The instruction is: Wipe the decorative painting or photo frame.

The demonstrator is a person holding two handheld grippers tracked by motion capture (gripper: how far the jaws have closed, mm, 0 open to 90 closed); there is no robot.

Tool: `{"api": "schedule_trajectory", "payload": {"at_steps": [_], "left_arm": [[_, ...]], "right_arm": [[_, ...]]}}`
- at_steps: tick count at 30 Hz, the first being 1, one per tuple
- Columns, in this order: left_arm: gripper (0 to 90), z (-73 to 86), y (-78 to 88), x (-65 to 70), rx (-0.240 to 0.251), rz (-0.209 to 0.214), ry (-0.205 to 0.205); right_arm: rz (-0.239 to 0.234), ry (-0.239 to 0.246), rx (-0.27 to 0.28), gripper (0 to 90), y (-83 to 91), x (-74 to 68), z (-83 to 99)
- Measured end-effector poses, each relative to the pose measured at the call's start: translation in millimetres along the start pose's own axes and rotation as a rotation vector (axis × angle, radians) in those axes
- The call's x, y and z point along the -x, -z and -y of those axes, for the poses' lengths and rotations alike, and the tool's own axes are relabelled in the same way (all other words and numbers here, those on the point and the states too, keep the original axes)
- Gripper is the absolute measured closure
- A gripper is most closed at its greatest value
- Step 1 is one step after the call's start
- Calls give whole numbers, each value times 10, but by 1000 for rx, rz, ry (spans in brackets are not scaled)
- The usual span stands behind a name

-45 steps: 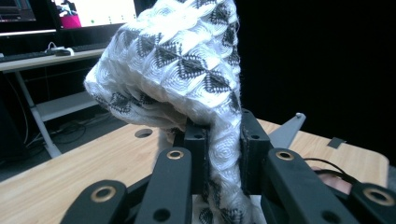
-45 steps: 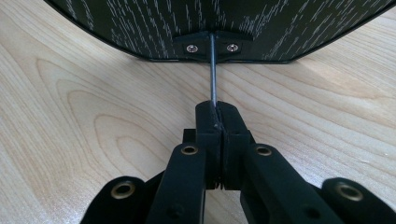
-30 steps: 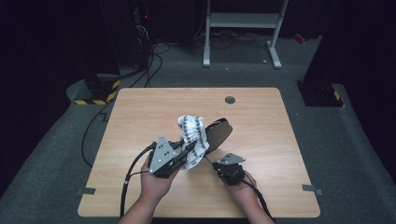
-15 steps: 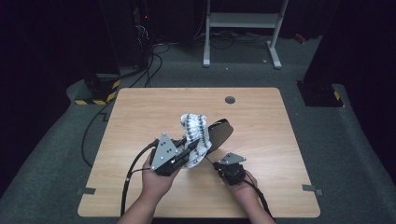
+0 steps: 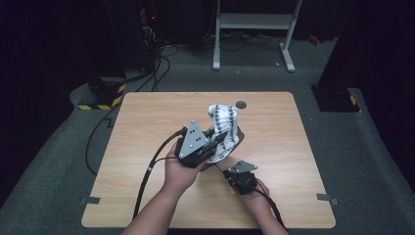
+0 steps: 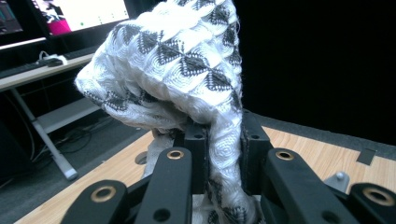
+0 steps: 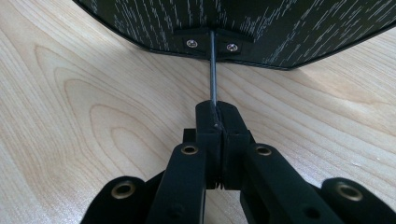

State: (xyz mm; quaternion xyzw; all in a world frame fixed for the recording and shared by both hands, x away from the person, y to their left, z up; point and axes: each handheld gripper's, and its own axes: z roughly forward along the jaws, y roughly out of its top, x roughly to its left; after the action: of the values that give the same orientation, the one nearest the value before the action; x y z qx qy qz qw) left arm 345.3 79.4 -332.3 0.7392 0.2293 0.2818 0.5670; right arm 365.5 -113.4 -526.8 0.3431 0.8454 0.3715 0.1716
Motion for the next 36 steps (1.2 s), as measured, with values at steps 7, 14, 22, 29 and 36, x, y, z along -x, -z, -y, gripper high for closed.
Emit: {"api": "schedule_trajectory", "payload": {"at_steps": [7,14,22,29,36], "left_arm": [[790,120,141,-37,-7,20,18],[792,410,455,-71,-22,11,50],[792,639,727,-95,-22,-7,88],[792,459,544,-86,-24,1,59],[791,181,209,-57,-9,17,36]], "right_arm": [[-2,-1,0,894,0,3,0],[-3,-2,-1,893,1,3,0],[0,12,-1,893,-1,0,1],[-9,0,-3,894,0,11,0],[-11,-1,0,893,-2,18,1]]}}
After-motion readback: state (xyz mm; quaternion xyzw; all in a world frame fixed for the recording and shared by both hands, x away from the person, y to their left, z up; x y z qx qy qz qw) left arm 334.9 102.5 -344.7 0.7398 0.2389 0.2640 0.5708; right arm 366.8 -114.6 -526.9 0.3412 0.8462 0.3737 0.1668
